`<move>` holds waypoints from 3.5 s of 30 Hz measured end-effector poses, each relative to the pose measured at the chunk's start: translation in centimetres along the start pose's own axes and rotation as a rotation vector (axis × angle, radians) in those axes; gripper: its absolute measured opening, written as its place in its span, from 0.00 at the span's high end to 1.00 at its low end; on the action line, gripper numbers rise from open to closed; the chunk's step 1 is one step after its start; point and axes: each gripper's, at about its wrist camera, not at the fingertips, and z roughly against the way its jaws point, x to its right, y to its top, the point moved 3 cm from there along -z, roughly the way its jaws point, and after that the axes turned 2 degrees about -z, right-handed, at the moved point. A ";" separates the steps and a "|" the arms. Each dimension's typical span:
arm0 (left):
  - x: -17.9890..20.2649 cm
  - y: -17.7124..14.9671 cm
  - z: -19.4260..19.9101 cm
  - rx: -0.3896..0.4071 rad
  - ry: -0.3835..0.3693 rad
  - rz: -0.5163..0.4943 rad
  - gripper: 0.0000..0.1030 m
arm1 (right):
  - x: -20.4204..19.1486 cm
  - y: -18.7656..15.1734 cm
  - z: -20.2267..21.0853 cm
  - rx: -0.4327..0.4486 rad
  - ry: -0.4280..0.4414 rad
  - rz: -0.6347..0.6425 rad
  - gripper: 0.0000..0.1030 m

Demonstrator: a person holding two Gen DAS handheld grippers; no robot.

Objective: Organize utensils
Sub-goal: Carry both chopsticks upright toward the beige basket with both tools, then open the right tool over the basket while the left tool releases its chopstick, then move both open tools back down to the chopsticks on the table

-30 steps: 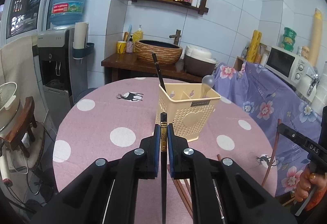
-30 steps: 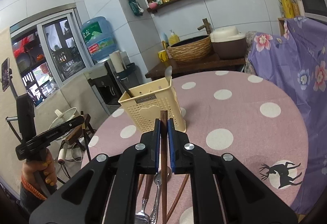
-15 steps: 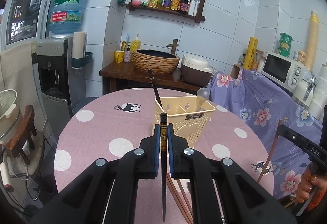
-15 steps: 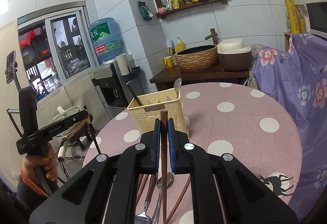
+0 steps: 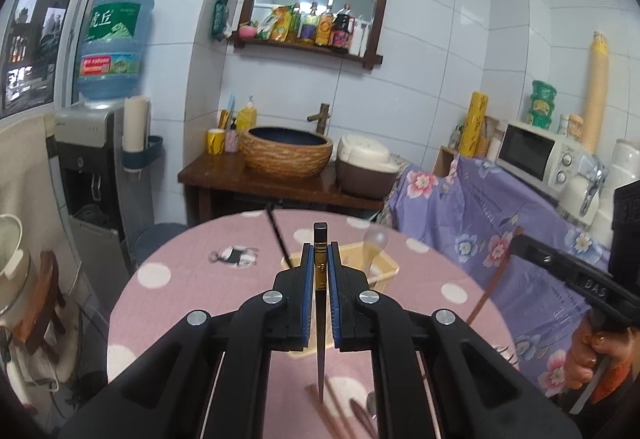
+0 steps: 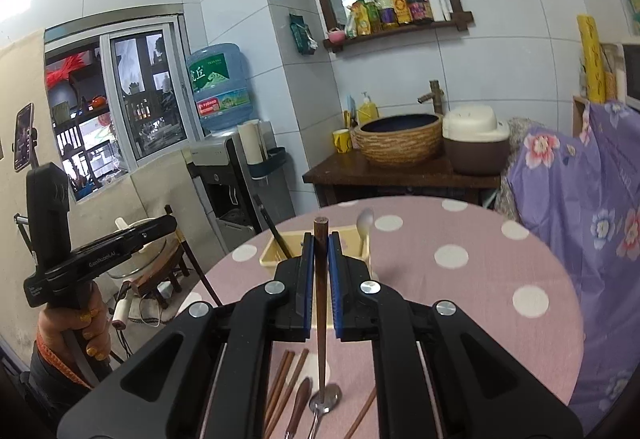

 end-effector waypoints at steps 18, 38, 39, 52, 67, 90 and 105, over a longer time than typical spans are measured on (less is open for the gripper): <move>0.4 8.6 -4.9 0.131 0.073 0.022 0.92 | -1.4 10.2 -7.7 0.135 -0.123 0.050 0.92; -2.7 -1.1 -10.8 -0.055 0.105 0.110 0.92 | 3.5 2.1 -12.3 0.026 -0.175 -0.083 0.92; -2.6 -1.2 -10.7 -0.055 0.103 0.111 0.92 | 3.5 2.1 -12.2 0.028 -0.175 -0.084 0.92; -2.1 -4.2 -7.3 -0.061 0.104 0.079 0.40 | 3.1 -1.2 -8.4 0.102 -0.238 -0.042 0.35; -0.5 -19.9 -7.4 -0.478 0.102 0.072 0.51 | 5.9 -17.3 -6.2 -0.259 -0.377 -0.134 0.08; 1.0 -22.5 -7.1 -0.544 0.128 0.011 0.70 | 4.8 -22.9 -5.7 -0.429 -0.512 -0.048 0.08; -0.1 -20.5 -7.8 -0.500 0.114 0.099 0.70 | 5.2 -21.9 -8.1 -0.460 -0.419 -0.126 0.40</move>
